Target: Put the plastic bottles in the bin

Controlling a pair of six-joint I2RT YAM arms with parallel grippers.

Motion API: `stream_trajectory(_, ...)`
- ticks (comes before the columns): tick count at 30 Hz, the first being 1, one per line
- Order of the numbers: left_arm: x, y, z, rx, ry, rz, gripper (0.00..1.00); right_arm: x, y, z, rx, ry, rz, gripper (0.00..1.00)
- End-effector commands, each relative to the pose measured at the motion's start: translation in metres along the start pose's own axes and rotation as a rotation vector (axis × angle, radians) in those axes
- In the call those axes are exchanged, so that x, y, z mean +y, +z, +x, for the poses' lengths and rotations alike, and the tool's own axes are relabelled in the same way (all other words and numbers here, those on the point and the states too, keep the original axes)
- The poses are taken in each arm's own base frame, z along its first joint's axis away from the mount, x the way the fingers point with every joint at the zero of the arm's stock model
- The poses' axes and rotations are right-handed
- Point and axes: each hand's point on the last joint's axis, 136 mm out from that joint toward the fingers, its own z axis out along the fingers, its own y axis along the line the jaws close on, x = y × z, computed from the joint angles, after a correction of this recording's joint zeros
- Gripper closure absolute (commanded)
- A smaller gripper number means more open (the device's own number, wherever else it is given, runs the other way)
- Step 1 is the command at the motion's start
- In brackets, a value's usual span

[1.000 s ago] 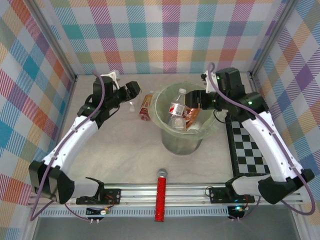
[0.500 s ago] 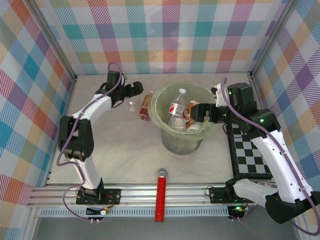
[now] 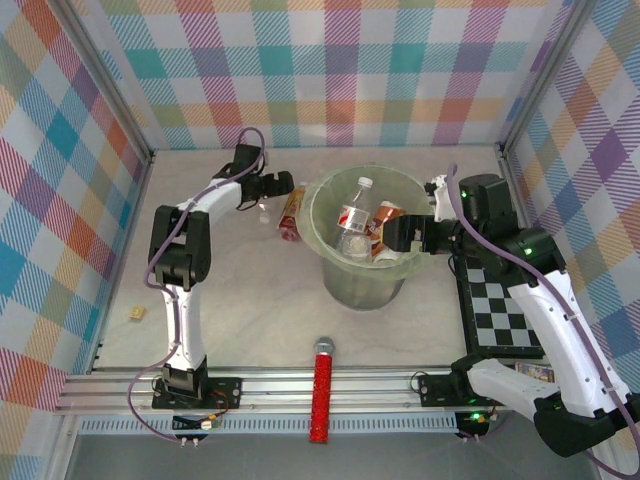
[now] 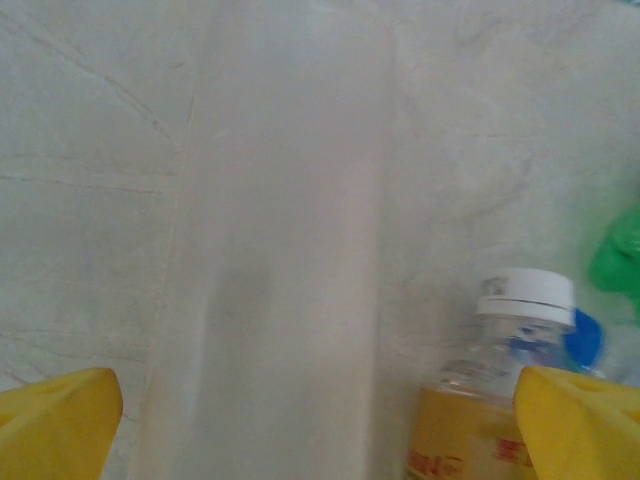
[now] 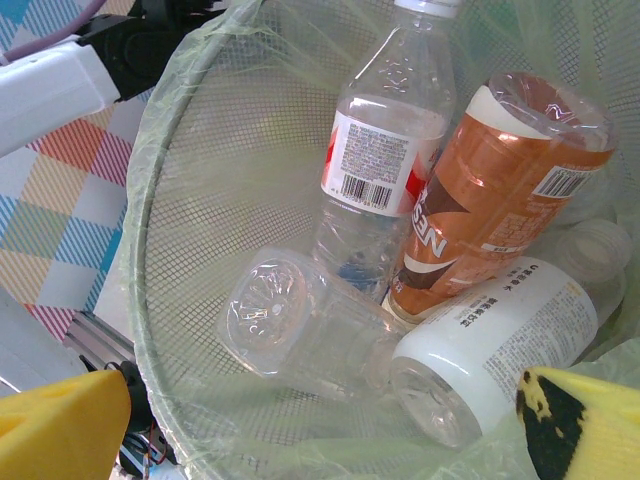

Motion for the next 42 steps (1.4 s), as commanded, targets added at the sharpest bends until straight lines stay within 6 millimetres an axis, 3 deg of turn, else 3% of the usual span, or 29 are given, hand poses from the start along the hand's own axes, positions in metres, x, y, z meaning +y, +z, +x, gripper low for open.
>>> stream_trajectory(1,0.010,0.006,0.001,0.006,-0.005,-0.062,0.00,-0.005,0.003,0.009,0.035,0.035,0.012,0.01)
stream_trajectory(7,0.020,0.015,0.013,0.029,-0.027,-0.097,0.20,-0.007,0.002,0.009,0.031,0.033,0.020,0.01)
stream_trajectory(13,0.021,0.012,0.012,0.018,-0.032,-0.102,0.39,-0.008,0.003,0.009,0.030,0.034,0.024,0.01)
stream_trajectory(16,0.020,0.004,0.007,0.004,-0.030,-0.101,0.46,-0.007,0.002,0.008,0.024,0.032,0.025,0.01)
stream_trajectory(21,0.014,-0.022,-0.007,-0.037,-0.005,-0.102,0.48,-0.005,-0.001,0.002,0.005,0.019,0.021,0.01)
stream_trajectory(26,0.001,-0.072,-0.031,-0.124,0.035,-0.078,0.48,0.005,-0.003,-0.012,-0.027,0.001,-0.013,0.01)
stream_trajectory(29,-0.009,-0.110,-0.043,-0.186,0.057,-0.057,0.50,0.015,0.000,-0.023,-0.035,-0.013,-0.052,0.01)
stream_trajectory(33,-0.036,-0.168,-0.050,-0.260,0.078,0.058,0.56,0.035,0.005,-0.042,-0.042,-0.035,-0.134,0.06)
stream_trajectory(37,-0.070,-0.226,-0.039,-0.323,0.121,0.194,0.59,0.054,0.013,-0.060,-0.055,-0.071,-0.180,0.07)
stream_trajectory(42,-0.125,-0.295,-0.007,-0.393,0.232,0.387,0.60,0.086,0.032,-0.079,-0.053,-0.124,-0.238,0.06)
